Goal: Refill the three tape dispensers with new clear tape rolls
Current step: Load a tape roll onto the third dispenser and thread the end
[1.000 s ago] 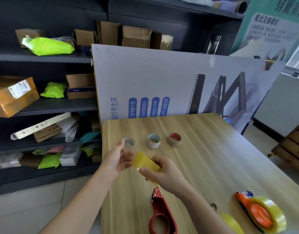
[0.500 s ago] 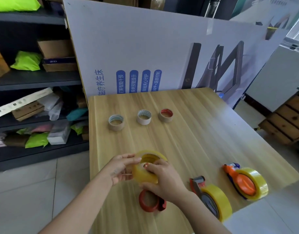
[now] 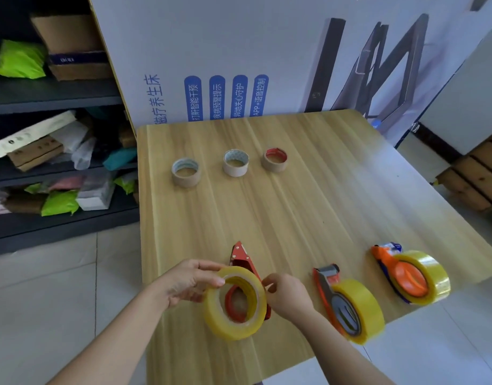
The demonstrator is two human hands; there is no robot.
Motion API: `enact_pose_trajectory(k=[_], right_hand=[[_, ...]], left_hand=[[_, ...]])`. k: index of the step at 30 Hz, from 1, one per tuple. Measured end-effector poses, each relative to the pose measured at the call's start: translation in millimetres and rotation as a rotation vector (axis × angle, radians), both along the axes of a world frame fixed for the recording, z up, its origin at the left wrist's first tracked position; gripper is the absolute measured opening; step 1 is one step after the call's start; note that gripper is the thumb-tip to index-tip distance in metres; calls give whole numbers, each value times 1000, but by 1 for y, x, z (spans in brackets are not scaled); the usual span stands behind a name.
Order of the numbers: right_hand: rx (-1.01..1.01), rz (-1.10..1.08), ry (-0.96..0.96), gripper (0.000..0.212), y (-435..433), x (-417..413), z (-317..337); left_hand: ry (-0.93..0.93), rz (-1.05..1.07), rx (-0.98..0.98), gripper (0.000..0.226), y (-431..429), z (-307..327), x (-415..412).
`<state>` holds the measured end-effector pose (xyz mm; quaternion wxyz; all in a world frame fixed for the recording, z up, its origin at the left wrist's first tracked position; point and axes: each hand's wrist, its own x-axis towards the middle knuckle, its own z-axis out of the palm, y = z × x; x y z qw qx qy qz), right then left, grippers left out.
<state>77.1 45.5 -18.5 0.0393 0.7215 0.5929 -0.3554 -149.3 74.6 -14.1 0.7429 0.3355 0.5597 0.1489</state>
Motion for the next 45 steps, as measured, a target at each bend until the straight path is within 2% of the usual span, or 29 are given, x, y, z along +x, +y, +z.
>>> enact_pose_trajectory(k=[3, 8, 14, 18, 22, 26, 28, 32, 35, 39, 45], right_hand=[[45, 31, -39, 28, 4, 3, 0], [144, 148, -134, 29, 13, 12, -3], [236, 241, -230, 26, 25, 23, -7], [269, 154, -147, 28, 24, 22, -9], [487, 52, 22, 27, 16, 18, -4], [677, 251, 95, 13, -2, 7, -3], [636, 364, 138, 18, -10, 4, -9], [381, 529, 145, 41, -15, 1, -21], [368, 602, 85, 50, -13, -2, -24], [356, 713, -6, 51, -10, -6, -24], [315, 830, -120, 46, -16, -16, -29]], left_hand=[[49, -64, 12, 39, 3, -5, 10], [139, -116, 17, 33, 12, -9, 20], [163, -225, 18, 32, 23, -5, 21], [78, -114, 58, 40, 19, -10, 30], [48, 65, 86, 40, 7, -26, 41], [13, 148, 111, 41, -4, -43, 44], [63, 118, 163, 37, -7, -49, 46], [173, 71, 277, 30, -5, -54, 48], [218, 36, 309, 28, -3, -54, 47], [267, 7, 357, 28, -2, -56, 42], [374, -189, 456, 31, -3, -61, 32]])
